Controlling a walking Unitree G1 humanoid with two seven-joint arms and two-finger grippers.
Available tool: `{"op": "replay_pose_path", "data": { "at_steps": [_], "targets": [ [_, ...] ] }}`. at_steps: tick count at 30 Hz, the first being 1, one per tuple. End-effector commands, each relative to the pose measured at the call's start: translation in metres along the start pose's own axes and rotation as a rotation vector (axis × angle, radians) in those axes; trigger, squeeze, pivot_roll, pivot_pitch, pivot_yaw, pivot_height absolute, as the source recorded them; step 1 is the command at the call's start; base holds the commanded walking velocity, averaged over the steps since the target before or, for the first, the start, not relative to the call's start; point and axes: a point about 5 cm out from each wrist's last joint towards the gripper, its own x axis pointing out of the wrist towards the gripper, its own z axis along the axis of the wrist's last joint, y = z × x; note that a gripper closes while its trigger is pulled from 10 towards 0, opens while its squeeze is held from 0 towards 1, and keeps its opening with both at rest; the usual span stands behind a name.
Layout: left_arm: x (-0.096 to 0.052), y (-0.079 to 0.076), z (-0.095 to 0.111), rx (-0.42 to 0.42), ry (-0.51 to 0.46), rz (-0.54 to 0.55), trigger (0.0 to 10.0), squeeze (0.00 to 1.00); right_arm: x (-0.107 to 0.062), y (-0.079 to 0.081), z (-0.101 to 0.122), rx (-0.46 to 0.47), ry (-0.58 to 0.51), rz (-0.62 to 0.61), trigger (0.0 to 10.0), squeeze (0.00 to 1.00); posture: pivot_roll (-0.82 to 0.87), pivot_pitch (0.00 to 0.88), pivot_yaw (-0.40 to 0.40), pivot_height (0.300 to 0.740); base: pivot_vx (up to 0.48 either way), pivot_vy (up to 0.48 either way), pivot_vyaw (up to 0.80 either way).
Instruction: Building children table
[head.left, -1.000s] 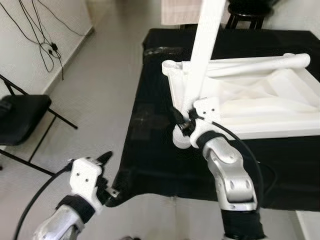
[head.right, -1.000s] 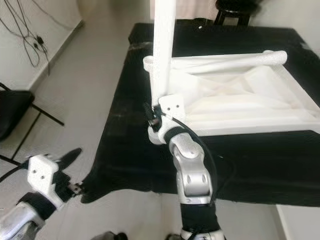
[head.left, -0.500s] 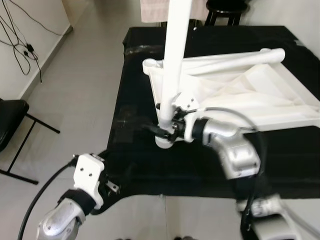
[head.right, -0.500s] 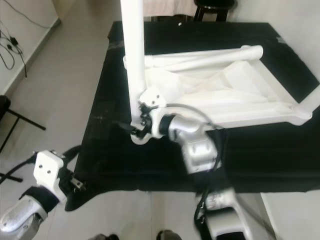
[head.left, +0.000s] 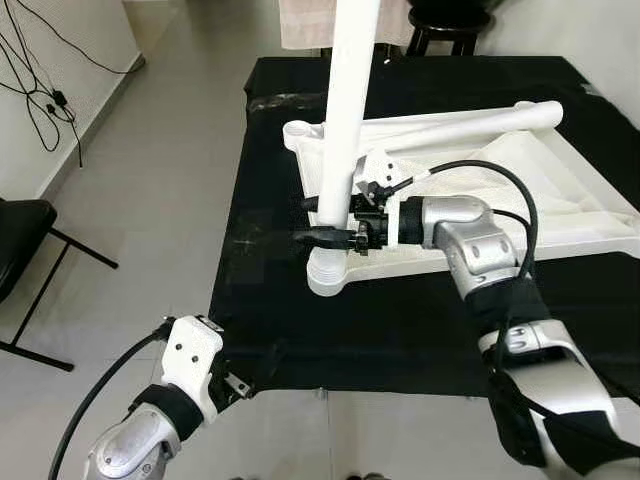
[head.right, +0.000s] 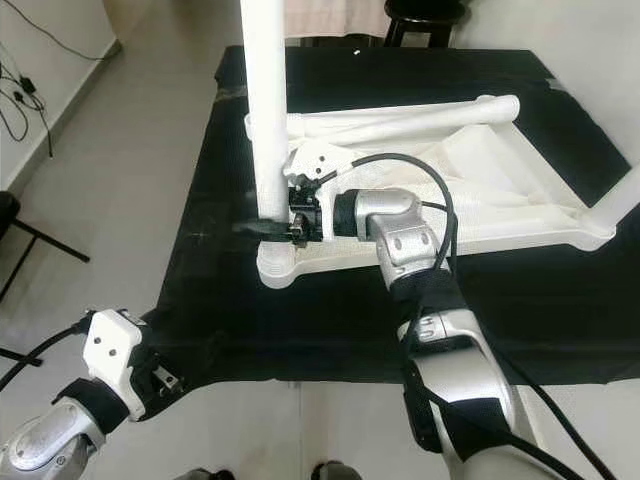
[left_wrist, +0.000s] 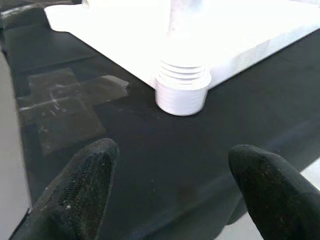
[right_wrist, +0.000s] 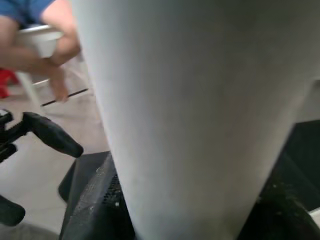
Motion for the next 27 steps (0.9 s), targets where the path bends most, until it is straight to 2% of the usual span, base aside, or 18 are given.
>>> {"op": "replay_pose_path", "data": {
  "at_steps": [1,7,9,10,11,12,13,14,15,16,17,18,23,25,26,27],
  "targets": [
    [-0.003,-0.005,-0.001,-0.016,-0.002,-0.024,10.0,0.0,0.007,0.004,-0.007,0.02,0.001,0.075,0.0,0.0,-0.04,0.161,-0.053,0.74,0.0,0.0,0.0],
    [-0.003,-0.005,-0.001,-0.018,-0.006,-0.027,10.0,0.0,-0.002,0.008,-0.015,0.033,-0.02,0.012,0.0,0.0,-0.06,0.17,-0.057,0.74,0.0,0.0,0.0],
    [-0.004,-0.003,-0.001,-0.016,-0.007,-0.022,10.0,0.0,-0.004,0.016,-0.027,0.106,-0.057,-0.15,0.0,0.0,-0.06,0.17,-0.066,0.74,0.0,0.0,0.0],
    [-0.004,-0.003,-0.001,-0.016,-0.007,-0.022,10.0,0.0,-0.004,0.016,-0.027,0.106,-0.057,-0.15,0.0,0.0,-0.06,0.17,-0.066,0.74,0.0,0.0,0.0],
    [-0.004,-0.001,-0.001,-0.014,-0.007,-0.019,10.0,0.0,-0.001,0.022,-0.034,0.155,-0.072,-0.265,0.0,0.0,-0.06,0.17,-0.069,0.74,0.0,0.0,0.0],
    [-0.004,0.001,-0.001,-0.011,-0.006,-0.013,10.0,0.0,0.004,0.024,-0.048,0.24,-0.077,-0.591,0.0,0.0,-0.08,0.167,-0.061,0.74,0.0,0.0,0.0],
    [-0.004,0.001,-0.001,-0.011,-0.006,-0.013,10.0,0.0,0.004,0.024,-0.048,0.24,-0.077,-0.591,0.0,0.0,-0.08,0.167,-0.061,0.74,0.0,0.0,0.0],
    [-0.003,0.005,-0.001,-0.008,-0.006,-0.006,10.0,0.0,0.01,0.052,-0.074,0.312,-0.004,-0.79,0.0,0.0,-0.09,0.167,-0.044,0.74,0.0,0.0,0.0],
    [-0.003,0.005,-0.001,-0.008,-0.006,-0.006,10.0,0.0,0.01,0.052,-0.074,0.312,-0.004,-0.79,0.0,0.0,-0.09,0.167,-0.044,0.74,0.0,0.0,0.0],
    [-0.002,0.008,-0.001,-0.004,-0.005,-0.002,10.0,0.0,0.013,0.075,-0.085,0.29,0.074,-0.885,0.0,0.0,-0.09,0.166,-0.041,0.74,0.0,0.0,0.0],
    [0.0,0.011,-0.003,0.003,-0.001,-0.003,10.0,0.0,0.02,0.081,-0.079,0.224,0.068,-0.881,0.0,0.0,-0.1,0.152,-0.031,0.74,0.0,0.0,0.0],
    [0.001,0.014,-0.004,0.006,0.004,-0.004,10.0,0.0,0.025,0.08,-0.079,0.221,0.075,-0.859,0.0,0.0,-0.11,0.143,-0.028,0.74,0.0,0.0,0.0],
    [0.004,0.018,-0.006,0.011,0.01,-0.009,10.0,0.0,0.029,0.071,-0.08,0.238,0.069,-0.836,0.0,0.0,-0.08,0.134,-0.055,0.74,0.0,0.0,0.0],
    [0.005,0.021,-0.006,0.021,0.011,0.011,10.0,0.0,0.037,0.07,-0.081,0.276,0.086,-0.759,0.0,0.0,-0.08,0.123,-0.055,0.74,0.0,0.0,0.0],
    [0.005,0.022,-0.006,0.022,0.009,0.024,10.0,0.0,0.039,0.07,-0.079,0.282,0.077,-0.722,10.0,0.0,-0.08,0.126,-0.059,0.74,0.0,0.0,0.0],
    [0.005,0.022,-0.006,0.022,0.009,0.031,10.0,0.0,0.04,0.069,-0.077,0.285,0.07,-0.698,10.0,0.0,-0.08,0.126,-0.059,0.74,0.0,0.0,0.0]
  ]
}}
